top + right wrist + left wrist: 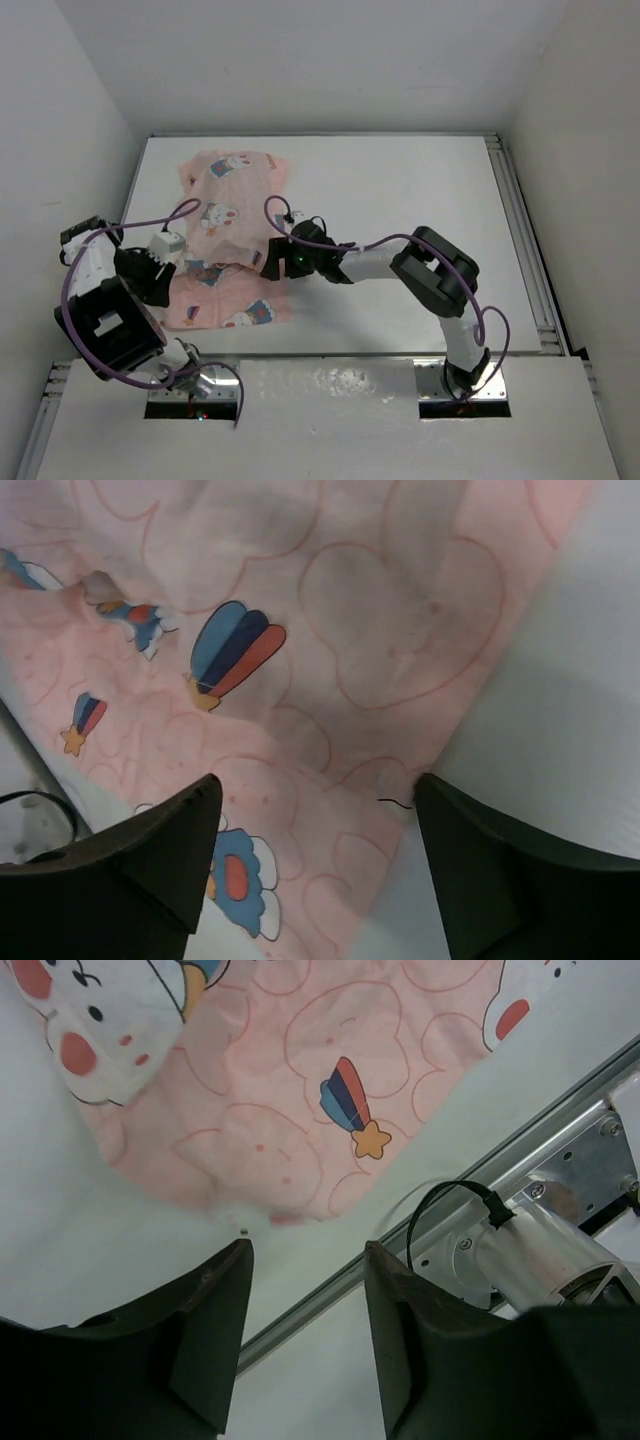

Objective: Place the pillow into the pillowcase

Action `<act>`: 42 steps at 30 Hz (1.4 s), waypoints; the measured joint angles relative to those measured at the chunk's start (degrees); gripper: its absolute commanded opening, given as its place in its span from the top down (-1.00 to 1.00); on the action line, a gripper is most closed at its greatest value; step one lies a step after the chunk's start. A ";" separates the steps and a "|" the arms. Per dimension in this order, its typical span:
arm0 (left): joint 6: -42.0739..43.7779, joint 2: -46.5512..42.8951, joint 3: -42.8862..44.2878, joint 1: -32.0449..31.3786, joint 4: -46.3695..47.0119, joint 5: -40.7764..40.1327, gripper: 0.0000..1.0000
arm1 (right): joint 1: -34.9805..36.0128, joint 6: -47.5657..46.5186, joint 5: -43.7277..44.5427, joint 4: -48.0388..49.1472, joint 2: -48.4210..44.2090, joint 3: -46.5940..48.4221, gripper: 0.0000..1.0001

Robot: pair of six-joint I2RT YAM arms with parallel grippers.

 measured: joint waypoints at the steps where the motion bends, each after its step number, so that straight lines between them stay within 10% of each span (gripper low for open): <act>1: 0.20 0.24 0.02 0.33 0.00 -0.28 0.03 | 0.72 1.22 -0.59 1.60 1.01 0.15 -0.34; 6: 0.22 3.26 4.48 2.29 -0.98 -0.85 0.01 | 2.12 8.66 -2.43 8.28 5.25 -0.55 1.00; 21: -7.63 5.60 8.92 -8.74 4.04 5.81 -0.09 | -13.73 9.62 1.86 12.04 -23.41 -33.97 1.00; 25: -13.31 5.60 8.87 -14.91 8.66 6.47 -0.10 | -25.00 0.20 0.28 -3.06 -29.94 -29.70 -0.47; 31: -26.29 6.99 9.64 -18.64 20.17 6.36 -0.41 | -37.18 -11.02 1.03 -21.44 -33.05 -11.98 -0.83; 36: -38.42 14.84 14.29 -13.90 32.17 5.81 -0.99 | -28.89 -12.35 4.59 -24.15 -44.48 -21.29 -0.83; 42: -44.22 26.23 16.39 -13.46 43.60 2.19 -0.99 | -17.75 -5.75 7.91 -26.91 -42.84 -35.01 -0.79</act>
